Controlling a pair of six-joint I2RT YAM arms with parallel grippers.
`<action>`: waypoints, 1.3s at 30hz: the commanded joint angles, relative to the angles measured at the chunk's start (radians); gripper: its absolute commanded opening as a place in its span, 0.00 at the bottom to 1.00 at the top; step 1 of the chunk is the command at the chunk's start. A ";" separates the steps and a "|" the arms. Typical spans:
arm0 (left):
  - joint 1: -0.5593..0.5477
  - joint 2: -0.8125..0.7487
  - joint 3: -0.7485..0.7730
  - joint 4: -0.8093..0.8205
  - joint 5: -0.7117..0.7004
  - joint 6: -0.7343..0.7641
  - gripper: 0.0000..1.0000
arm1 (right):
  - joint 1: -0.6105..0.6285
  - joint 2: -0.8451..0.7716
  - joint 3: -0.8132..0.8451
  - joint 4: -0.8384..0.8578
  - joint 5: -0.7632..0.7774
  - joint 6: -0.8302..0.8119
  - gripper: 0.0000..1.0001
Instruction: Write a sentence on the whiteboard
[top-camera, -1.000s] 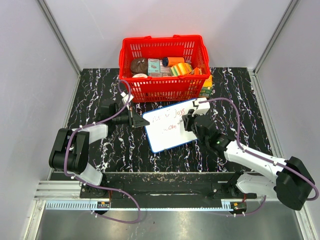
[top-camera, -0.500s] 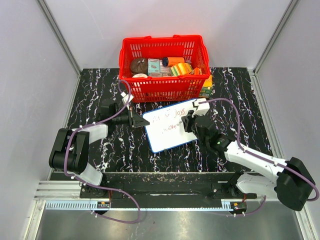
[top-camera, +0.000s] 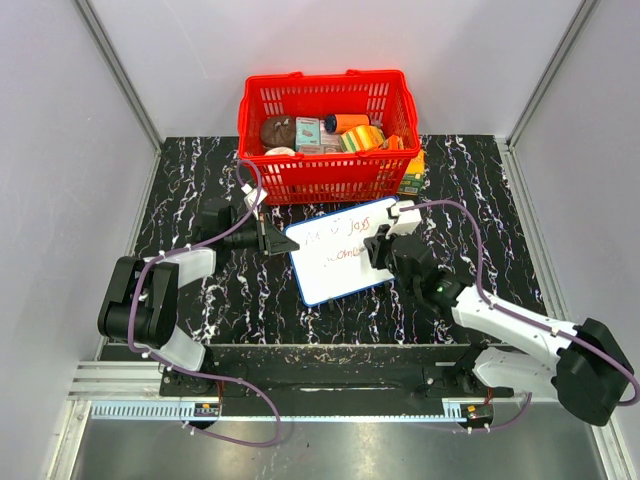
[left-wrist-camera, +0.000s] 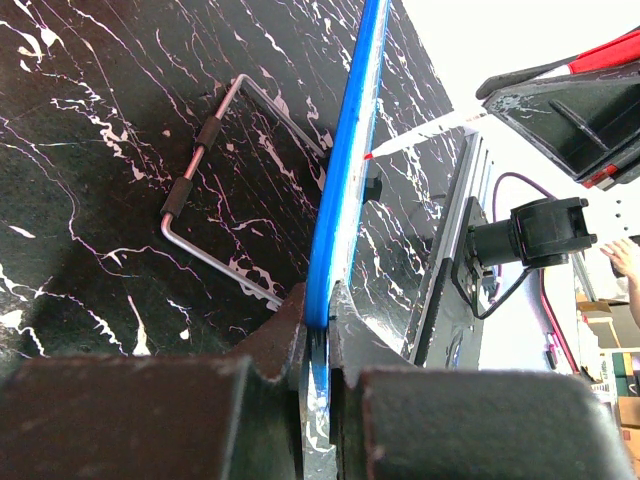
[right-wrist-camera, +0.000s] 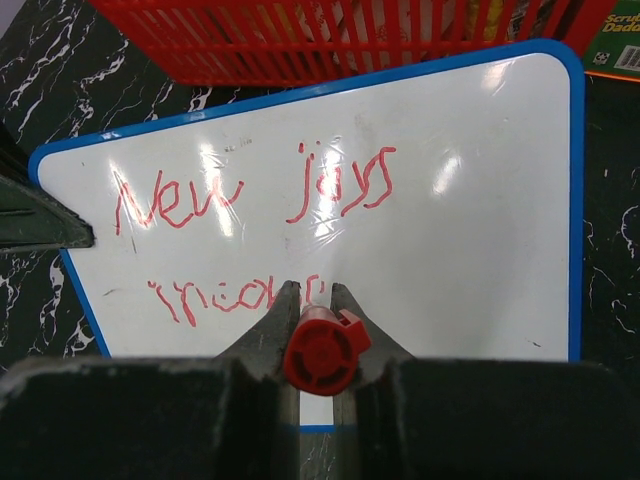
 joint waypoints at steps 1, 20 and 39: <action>-0.010 -0.003 -0.010 -0.001 -0.122 0.115 0.00 | -0.007 -0.042 0.019 -0.003 -0.010 0.007 0.00; -0.010 -0.005 -0.010 -0.001 -0.121 0.115 0.00 | -0.049 0.005 0.109 0.066 -0.008 -0.009 0.00; -0.010 -0.003 -0.010 -0.001 -0.122 0.115 0.00 | -0.067 0.070 0.092 0.060 -0.019 0.001 0.00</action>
